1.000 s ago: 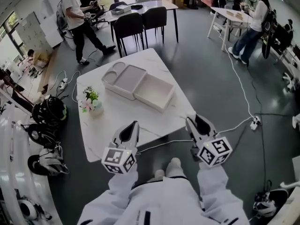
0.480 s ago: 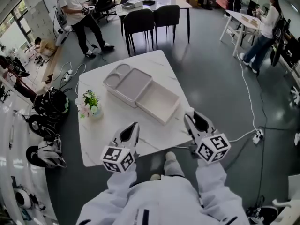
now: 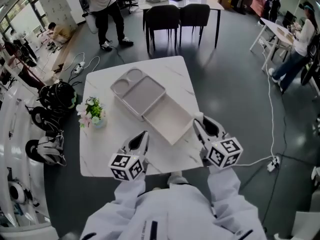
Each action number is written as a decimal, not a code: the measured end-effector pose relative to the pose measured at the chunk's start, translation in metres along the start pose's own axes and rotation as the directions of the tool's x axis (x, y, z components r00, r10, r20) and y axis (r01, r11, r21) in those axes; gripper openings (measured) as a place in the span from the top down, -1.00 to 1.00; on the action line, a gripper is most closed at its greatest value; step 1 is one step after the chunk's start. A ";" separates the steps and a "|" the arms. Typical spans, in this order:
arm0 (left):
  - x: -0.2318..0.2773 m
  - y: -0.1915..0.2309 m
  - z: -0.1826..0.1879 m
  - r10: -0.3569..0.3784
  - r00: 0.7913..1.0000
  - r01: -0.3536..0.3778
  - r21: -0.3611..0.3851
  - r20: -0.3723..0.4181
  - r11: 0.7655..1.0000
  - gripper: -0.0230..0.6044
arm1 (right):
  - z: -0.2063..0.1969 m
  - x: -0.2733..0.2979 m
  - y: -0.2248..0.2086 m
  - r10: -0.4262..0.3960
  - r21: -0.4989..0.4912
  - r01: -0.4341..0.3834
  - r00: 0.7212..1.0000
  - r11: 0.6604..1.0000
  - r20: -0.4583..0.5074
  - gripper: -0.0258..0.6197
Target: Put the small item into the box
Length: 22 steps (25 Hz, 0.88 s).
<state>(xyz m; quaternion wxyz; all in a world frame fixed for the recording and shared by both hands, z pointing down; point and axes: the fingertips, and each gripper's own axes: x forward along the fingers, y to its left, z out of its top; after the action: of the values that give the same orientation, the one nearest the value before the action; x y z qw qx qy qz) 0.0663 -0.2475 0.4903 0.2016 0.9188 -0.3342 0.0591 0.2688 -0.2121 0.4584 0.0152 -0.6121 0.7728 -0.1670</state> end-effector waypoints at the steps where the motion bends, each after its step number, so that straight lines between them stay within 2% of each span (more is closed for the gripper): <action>1: 0.003 0.004 -0.003 0.017 1.000 -0.017 -0.009 -0.004 1.000 0.93 | -0.003 0.009 -0.001 0.021 -0.005 -0.021 1.000 1.000 -0.017 0.56; 8: 0.017 0.015 -0.020 0.098 0.995 -0.098 -0.051 -0.004 0.994 0.93 | -0.018 0.057 0.007 0.169 -0.015 -0.171 0.980 0.985 -0.103 0.56; 16: 0.025 0.029 -0.031 0.140 0.990 -0.142 -0.074 -0.032 0.987 0.93 | -0.037 0.102 0.024 0.285 -0.047 -0.301 0.936 0.953 -0.207 0.56; 19: 0.030 0.039 -0.037 0.140 0.989 -0.144 -0.100 -0.053 0.984 0.93 | -0.049 0.122 0.031 0.308 -0.060 -0.334 0.913 0.941 -0.266 0.56; 22: 0.036 0.048 -0.046 0.137 0.987 -0.148 -0.141 -0.085 0.979 0.93 | -0.063 0.139 0.035 0.296 -0.098 -0.347 0.892 0.933 -0.341 0.56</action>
<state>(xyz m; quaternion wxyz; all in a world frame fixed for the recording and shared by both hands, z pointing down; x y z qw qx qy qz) 0.0640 -0.2832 0.5573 0.2763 0.8722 -0.3950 0.0829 0.1866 -0.3225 0.5334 -0.1310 -0.4394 0.8663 -0.1983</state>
